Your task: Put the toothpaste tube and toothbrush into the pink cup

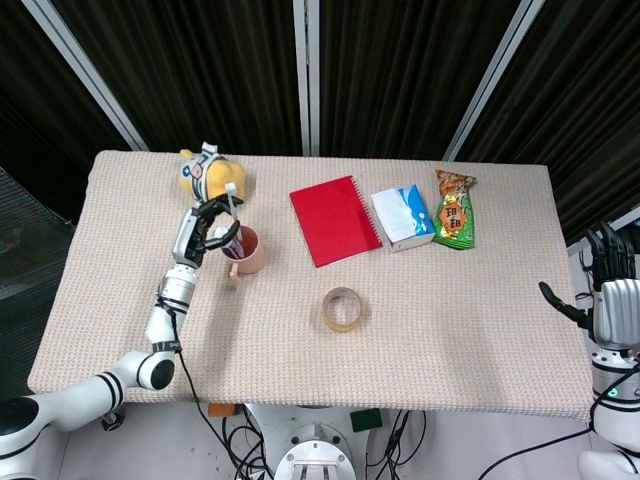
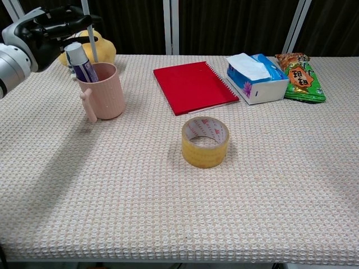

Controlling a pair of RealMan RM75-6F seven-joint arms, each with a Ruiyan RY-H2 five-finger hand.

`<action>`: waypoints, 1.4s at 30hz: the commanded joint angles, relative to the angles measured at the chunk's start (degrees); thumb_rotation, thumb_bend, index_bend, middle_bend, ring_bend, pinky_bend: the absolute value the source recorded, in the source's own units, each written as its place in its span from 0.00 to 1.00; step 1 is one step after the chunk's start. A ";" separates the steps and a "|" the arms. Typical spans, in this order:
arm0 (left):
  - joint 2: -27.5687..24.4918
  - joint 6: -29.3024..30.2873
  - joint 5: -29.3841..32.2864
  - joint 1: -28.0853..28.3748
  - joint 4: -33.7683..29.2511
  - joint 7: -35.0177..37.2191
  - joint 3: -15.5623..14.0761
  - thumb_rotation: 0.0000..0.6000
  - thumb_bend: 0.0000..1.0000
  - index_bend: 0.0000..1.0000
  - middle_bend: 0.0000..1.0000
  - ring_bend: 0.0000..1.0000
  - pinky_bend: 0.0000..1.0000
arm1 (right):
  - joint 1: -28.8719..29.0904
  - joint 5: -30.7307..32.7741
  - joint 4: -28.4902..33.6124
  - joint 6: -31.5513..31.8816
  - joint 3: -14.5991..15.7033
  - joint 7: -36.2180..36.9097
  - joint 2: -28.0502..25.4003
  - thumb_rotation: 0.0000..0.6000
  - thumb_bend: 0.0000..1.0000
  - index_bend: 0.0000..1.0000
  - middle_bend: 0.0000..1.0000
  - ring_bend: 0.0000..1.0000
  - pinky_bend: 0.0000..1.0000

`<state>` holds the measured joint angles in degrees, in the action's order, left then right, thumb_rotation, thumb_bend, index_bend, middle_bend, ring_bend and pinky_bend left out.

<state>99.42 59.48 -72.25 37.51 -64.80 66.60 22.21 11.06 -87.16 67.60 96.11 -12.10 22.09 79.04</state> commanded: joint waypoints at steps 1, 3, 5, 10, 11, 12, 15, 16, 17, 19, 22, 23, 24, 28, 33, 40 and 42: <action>0.47 -0.05 -0.70 -0.01 0.88 0.71 -0.47 1.00 0.34 0.70 0.35 0.15 0.21 | 0.00 0.13 -0.09 -0.22 0.06 -0.04 0.08 1.00 0.45 0.00 0.00 0.00 0.00; 0.77 -0.01 -1.07 0.01 1.27 0.89 -0.77 1.00 0.34 0.70 0.35 0.15 0.21 | 0.01 0.20 -0.20 -0.38 0.13 -0.08 0.24 1.00 0.45 0.00 0.00 0.00 0.00; 1.35 -0.16 -1.18 0.06 1.92 0.98 -1.10 1.00 0.34 0.70 0.35 0.15 0.21 | 0.03 0.19 -0.18 -0.74 0.36 -0.11 0.32 1.00 0.45 0.00 0.00 0.00 0.00; 2.48 -1.18 -0.96 0.26 3.47 1.61 -1.47 1.00 0.34 0.70 0.34 0.15 0.21 | 0.06 -0.42 0.23 -0.65 0.76 -0.66 0.16 1.00 0.45 0.00 0.00 0.00 0.00; 2.71 -1.27 -1.02 0.27 3.85 1.78 -1.57 1.00 0.34 0.70 0.34 0.15 0.21 | 0.08 -0.45 0.31 -0.62 0.73 -0.78 0.11 1.00 0.45 0.00 0.00 0.00 0.00; 2.90 -1.33 -1.06 0.29 4.17 1.89 -1.63 1.00 0.34 0.70 0.34 0.15 0.21 | 0.08 -0.38 0.39 -0.67 0.70 -0.78 0.07 1.00 0.45 0.00 0.00 0.00 0.00; 3.50 -1.20 -1.38 0.32 5.07 2.39 -1.79 1.00 0.34 0.67 0.34 0.15 0.21 | 0.04 -0.06 0.35 -0.86 0.58 -0.60 0.00 1.00 0.45 0.00 0.00 0.00 0.00; 3.66 -1.02 -1.56 0.30 5.31 2.45 -1.88 1.00 0.34 0.65 0.34 0.15 0.21 | 0.02 0.00 0.28 -0.87 0.58 -0.55 0.01 1.00 0.45 0.00 0.00 0.00 0.00; 3.83 -0.80 -1.81 0.26 5.61 2.60 -2.00 1.00 0.34 0.63 0.34 0.15 0.21 | 0.00 0.06 0.18 -0.91 0.58 -0.51 0.09 1.00 0.45 0.00 0.00 0.00 0.00; 4.05 -0.43 -2.19 0.14 6.04 3.12 -2.17 1.00 0.34 0.58 0.34 0.15 0.21 | -0.03 0.07 0.03 -0.95 0.64 -0.44 0.20 1.00 0.45 0.00 0.00 0.00 0.00; 4.18 -0.05 -2.70 -0.01 6.50 4.00 -2.39 1.00 0.34 0.49 0.33 0.15 0.21 | -0.03 0.01 -0.05 -0.97 0.72 -0.39 0.29 1.00 0.45 0.00 0.00 0.00 0.00; 4.18 0.16 -3.07 -0.04 6.73 4.09 -2.60 1.00 0.34 0.46 0.33 0.14 0.21 | -0.01 0.00 -0.12 -0.98 0.72 -0.40 0.32 1.00 0.45 0.00 0.00 0.00 0.00; 4.19 0.39 -3.36 -0.06 6.87 4.14 -2.76 1.00 0.34 0.42 0.33 0.14 0.21 | 0.01 -0.01 -0.16 -1.00 0.72 -0.42 0.35 1.00 0.45 0.00 0.00 0.00 0.00; 4.46 2.07 -4.66 -0.41 7.41 4.96 -3.36 1.00 0.34 0.25 0.32 0.14 0.21 | 0.04 0.05 -0.02 -1.12 0.72 -0.67 0.34 1.00 0.45 0.00 0.00 0.00 0.00; 4.49 2.79 -5.34 -0.67 7.82 5.95 -3.88 1.00 0.34 0.20 0.31 0.14 0.21 | 0.10 -0.24 0.48 -0.97 0.77 -1.10 0.17 1.00 0.45 0.00 0.00 0.00 0.00; 2.24 8.23 -7.24 -2.50 5.21 5.10 -3.94 1.00 0.30 0.20 0.28 0.14 0.21 | 0.29 -0.40 1.11 -1.00 0.68 -1.67 -0.12 1.00 0.45 0.00 0.00 0.00 0.00; 0.33 11.96 -8.36 -4.01 3.16 3.08 -4.00 1.00 0.29 0.20 0.26 0.13 0.21 | 0.22 -0.61 1.37 -0.77 0.73 -1.90 -0.35 1.00 0.45 0.00 0.00 0.00 0.00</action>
<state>101.62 68.21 -79.38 35.02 -59.63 71.51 18.26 11.31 -87.73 68.93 95.31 -11.38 20.21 78.71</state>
